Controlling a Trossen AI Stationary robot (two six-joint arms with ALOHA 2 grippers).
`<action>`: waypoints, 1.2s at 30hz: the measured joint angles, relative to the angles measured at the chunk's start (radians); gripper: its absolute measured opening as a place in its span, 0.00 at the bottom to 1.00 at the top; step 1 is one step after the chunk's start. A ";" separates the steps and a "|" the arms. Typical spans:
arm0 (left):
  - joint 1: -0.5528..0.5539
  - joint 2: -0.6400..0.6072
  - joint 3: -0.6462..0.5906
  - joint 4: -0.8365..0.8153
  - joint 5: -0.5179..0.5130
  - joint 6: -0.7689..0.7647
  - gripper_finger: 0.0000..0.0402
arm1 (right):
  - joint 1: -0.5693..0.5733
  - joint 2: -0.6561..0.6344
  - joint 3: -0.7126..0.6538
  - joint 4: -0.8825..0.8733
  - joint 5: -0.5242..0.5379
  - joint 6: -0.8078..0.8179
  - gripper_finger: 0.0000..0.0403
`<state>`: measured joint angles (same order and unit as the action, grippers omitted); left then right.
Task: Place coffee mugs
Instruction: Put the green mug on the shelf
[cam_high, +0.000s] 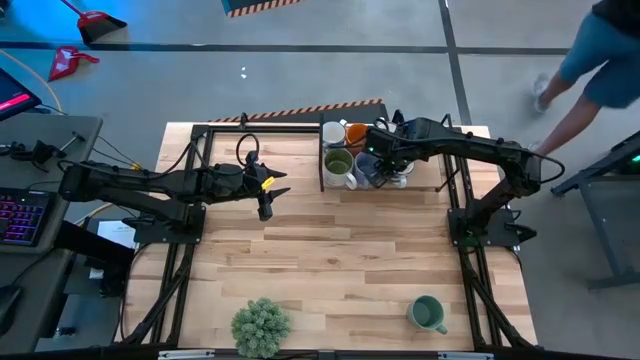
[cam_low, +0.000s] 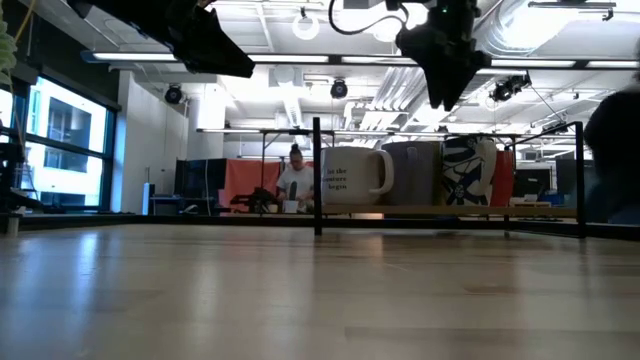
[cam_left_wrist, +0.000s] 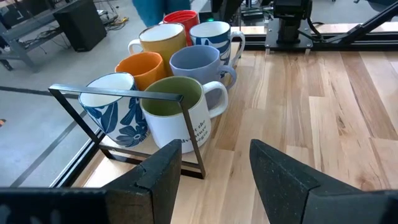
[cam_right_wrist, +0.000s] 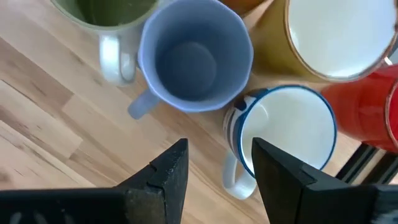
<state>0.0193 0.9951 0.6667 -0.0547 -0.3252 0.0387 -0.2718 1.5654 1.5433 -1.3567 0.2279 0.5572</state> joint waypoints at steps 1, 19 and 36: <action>0.000 0.000 0.000 0.000 0.000 0.002 0.45 | 0.000 0.000 0.000 0.008 0.000 -0.010 0.38; 0.000 0.000 0.000 0.000 0.000 0.018 0.45 | 0.097 0.000 -0.007 -0.020 -0.094 -0.050 0.38; 0.000 0.000 0.000 -0.002 0.000 -0.028 0.45 | 0.754 -0.049 -0.008 -0.159 0.123 0.201 0.38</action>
<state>0.0193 0.9951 0.6666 -0.0566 -0.3252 0.0106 0.4824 1.5166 1.5356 -1.5160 0.3505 0.7582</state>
